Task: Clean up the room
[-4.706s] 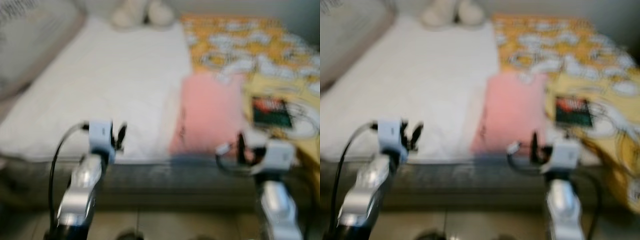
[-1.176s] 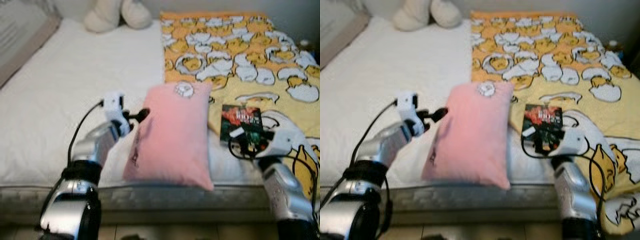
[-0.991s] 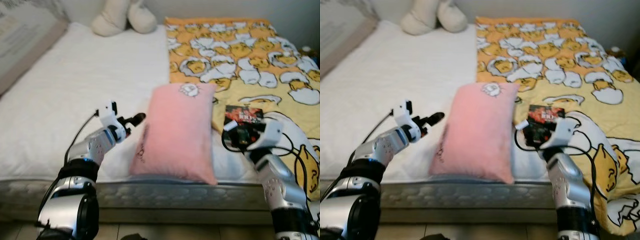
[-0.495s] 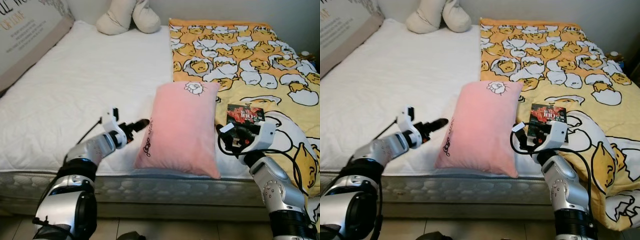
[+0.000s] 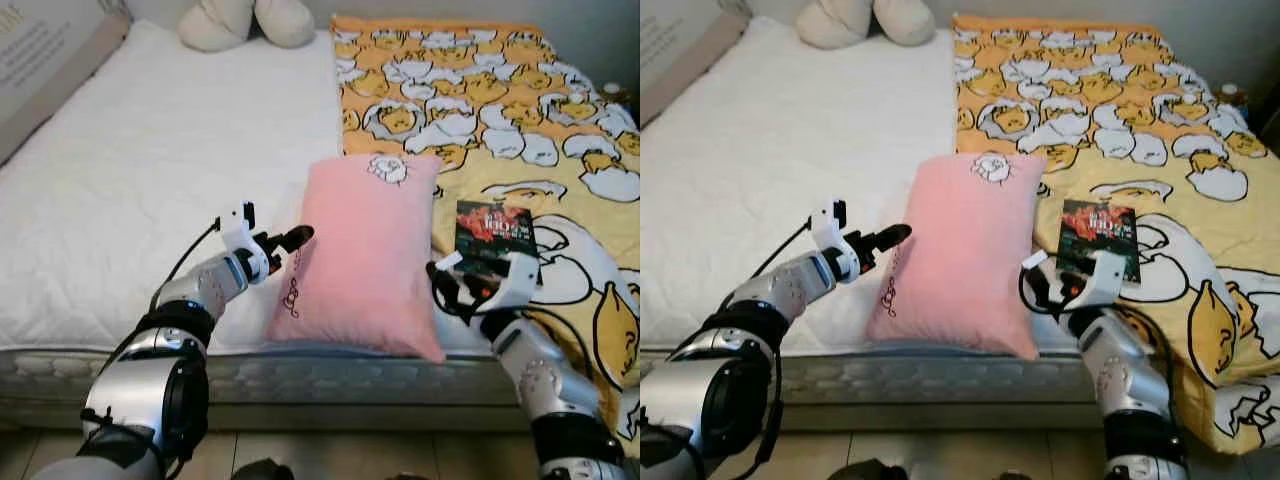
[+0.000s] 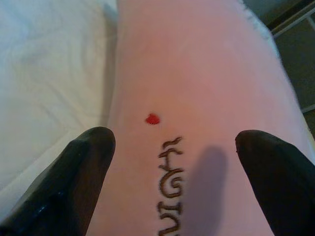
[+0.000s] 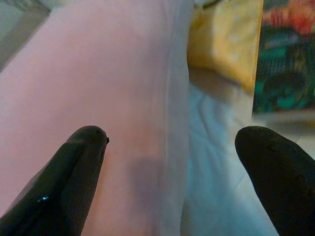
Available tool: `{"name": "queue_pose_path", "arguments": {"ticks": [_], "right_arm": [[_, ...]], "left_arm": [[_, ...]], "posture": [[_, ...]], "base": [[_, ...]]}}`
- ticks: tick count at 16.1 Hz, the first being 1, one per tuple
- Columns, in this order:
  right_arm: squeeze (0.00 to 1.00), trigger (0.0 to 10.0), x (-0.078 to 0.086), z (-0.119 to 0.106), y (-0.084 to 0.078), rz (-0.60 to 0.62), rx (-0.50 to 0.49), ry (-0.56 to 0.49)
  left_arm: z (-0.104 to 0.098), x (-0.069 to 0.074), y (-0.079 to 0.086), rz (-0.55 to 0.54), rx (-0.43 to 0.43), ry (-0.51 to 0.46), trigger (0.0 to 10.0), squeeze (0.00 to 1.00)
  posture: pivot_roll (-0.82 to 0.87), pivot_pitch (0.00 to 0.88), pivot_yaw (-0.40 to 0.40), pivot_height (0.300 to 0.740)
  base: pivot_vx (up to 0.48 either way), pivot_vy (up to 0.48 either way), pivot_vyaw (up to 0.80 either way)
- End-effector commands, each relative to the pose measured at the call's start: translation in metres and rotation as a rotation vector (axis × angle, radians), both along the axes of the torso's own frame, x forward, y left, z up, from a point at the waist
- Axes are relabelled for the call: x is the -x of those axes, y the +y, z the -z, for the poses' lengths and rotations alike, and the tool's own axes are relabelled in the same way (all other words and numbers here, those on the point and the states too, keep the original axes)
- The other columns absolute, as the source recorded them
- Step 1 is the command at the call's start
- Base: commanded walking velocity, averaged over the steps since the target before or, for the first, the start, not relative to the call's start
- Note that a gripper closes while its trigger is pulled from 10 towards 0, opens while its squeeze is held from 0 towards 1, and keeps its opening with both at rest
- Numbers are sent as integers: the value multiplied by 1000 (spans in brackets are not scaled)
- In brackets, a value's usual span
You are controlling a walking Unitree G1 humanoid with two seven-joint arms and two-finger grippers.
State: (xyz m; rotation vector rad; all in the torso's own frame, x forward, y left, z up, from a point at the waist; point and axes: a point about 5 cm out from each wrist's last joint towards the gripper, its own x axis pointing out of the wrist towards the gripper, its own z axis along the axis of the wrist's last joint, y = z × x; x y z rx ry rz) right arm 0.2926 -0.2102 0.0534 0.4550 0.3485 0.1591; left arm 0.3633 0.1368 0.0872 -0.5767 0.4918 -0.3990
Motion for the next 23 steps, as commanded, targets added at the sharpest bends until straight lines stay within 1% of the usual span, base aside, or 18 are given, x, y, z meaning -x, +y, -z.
{"name": "queue_pose_path", "arguments": {"ticks": [1, 3, 4, 7, 8, 9, 11, 12, 13, 14, 15, 17, 19, 23], "right_arm": [[0, 10000, -3, 1, 6, -19, -11, 10], [0, 10000, -7, 5, 17, -36, -36, 23], [0, 10000, -9, 7, 28, -68, -42, 28], [0, 10000, -12, 9, 38, -90, -42, 31], [0, 10000, -16, 9, 44, -99, -41, 31], [0, 10000, -24, 6, 55, -108, -51, 26], [0, 10000, -28, 5, 62, -121, -54, 20], [0, 10000, -30, 4, 67, -127, -62, 17], [0, 10000, -32, 3, 70, -121, -82, 11], [0, 0, -34, 2, 71, -112, -85, 5], [0, 0, -36, 1, 71, -98, -91, -6], [0, 0, -37, 0, 72, -82, -98, -14], [0, 0, -35, 1, 71, -68, -104, -20], [0, 0, -26, 2, 63, -34, -126, -46]], "left_arm": [[-1, -2, -3, 4, -17, 7, 10000, 0], [3, 1, -11, 18, 3, 29, 10000, 0], [8, 4, -18, 33, 1, 47, 10000, 0], [12, 6, -31, 59, 11, 54, 10000, 0], [14, 8, -41, 78, 20, 61, 10000, 0], [16, 12, -55, 120, 29, 68, 10000, 0], [19, 15, -61, 118, 47, 85, 10000, 0], [22, 17, -64, 84, 91, 106, 10000, 0], [25, 19, -67, 1, 195, 132, 0, 0], [27, 20, -69, -22, 221, 139, 0, 0], [31, 24, -73, -33, 238, 142, 0, 0], [35, 28, -80, -21, 250, 136, 0, 0], [36, 29, -77, -38, 270, 133, 0, 0], [41, 31, -67, -79, 324, 138, 0, 0]], "posture": [[-98, 85, 40, 731], [-96, 105, 41, 731], [-95, 110, 39, 731], [-98, 112, 39, 731], [-98, 116, 40, 731], [-100, 117, 41, 731], [-95, 120, 42, 731], [-96, 122, 43, 731], [-99, 124, 42, 731], [-101, 125, 41, 731], [-104, 126, 40, 731], [-108, 127, 34, 731], [-103, 123, 32, 731], [-95, 110, 30, 731]], "base": [[0, 0, 0], [0, 0, 0], [0, 0, 0], [0, 0, 0], [0, 0, 0], [0, 0, 0], [0, 0, 0], [0, 0, 0], [0, 0, 0], [0, 0, 0], [0, 0, 0], [0, 0, 0], [0, 0, 0], [0, 0, 0]]}}
